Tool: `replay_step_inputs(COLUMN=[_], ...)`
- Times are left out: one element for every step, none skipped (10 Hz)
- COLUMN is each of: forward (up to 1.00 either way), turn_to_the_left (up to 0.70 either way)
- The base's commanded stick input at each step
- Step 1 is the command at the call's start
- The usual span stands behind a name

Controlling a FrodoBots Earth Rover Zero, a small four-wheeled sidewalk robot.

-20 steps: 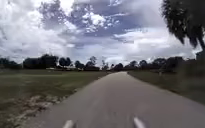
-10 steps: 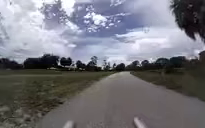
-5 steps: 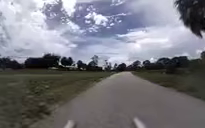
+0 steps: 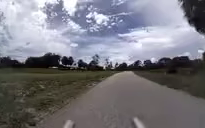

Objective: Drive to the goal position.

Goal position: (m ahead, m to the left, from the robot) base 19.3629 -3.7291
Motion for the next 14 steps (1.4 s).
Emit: replay_step_inputs(forward=[0.02, 0.11, 0.65, 0.85, 0.85, 0.85, 0.85, 0.85, 0.85, 0.85, 0.85, 0.85, 0.85, 0.85], turn_to_the_left=[0.0, 0.0, 0.0, 0.0, -0.14, -0.21, -0.25, -0.25, -0.25, -0.25, -0.19, -0.07, 0.0, 0.0])
